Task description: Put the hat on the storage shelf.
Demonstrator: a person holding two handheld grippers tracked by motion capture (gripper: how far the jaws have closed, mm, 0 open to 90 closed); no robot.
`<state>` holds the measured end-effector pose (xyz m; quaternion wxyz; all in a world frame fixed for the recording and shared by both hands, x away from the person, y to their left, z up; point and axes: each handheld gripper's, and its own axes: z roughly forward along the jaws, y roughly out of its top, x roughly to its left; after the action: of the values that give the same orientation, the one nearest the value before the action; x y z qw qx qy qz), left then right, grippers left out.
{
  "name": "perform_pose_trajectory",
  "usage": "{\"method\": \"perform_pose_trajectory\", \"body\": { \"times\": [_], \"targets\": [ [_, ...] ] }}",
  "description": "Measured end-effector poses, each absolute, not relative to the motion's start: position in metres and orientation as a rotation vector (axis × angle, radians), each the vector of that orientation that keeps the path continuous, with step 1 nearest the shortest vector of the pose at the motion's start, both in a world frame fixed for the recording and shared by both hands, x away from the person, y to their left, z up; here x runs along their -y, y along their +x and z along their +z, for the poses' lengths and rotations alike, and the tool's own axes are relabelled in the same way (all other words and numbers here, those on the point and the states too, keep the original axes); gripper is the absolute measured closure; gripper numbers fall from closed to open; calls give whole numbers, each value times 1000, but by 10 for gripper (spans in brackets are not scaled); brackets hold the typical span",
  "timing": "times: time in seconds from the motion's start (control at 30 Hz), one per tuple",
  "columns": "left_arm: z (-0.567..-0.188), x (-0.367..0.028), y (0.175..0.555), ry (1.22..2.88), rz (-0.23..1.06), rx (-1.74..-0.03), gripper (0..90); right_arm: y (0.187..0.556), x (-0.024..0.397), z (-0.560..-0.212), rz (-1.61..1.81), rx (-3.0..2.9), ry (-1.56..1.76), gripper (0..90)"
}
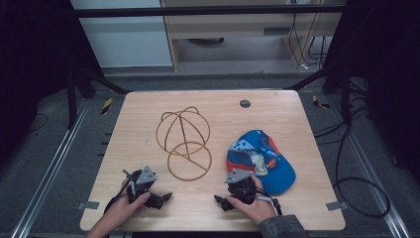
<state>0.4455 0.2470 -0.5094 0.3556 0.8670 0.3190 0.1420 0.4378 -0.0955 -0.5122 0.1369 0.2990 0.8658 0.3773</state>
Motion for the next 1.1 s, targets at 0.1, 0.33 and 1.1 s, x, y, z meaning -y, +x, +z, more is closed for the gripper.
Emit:
{"method": "perform_pose_trajectory", "body": {
  "times": [0.1, 0.33, 1.1],
  "targets": [
    [-509, -247, 446, 2240, 367, -824, 0, 438, 95, -512, 1092, -2506, 865, 75],
    [-509, -247, 446, 2240, 367, -824, 0, 437, 94, -512, 1088, -2494, 893, 78],
    [-509, -247, 445, 2240, 368, -825, 0, 440, 159, -429, 949, -2405, 933, 169]
  ]
}}
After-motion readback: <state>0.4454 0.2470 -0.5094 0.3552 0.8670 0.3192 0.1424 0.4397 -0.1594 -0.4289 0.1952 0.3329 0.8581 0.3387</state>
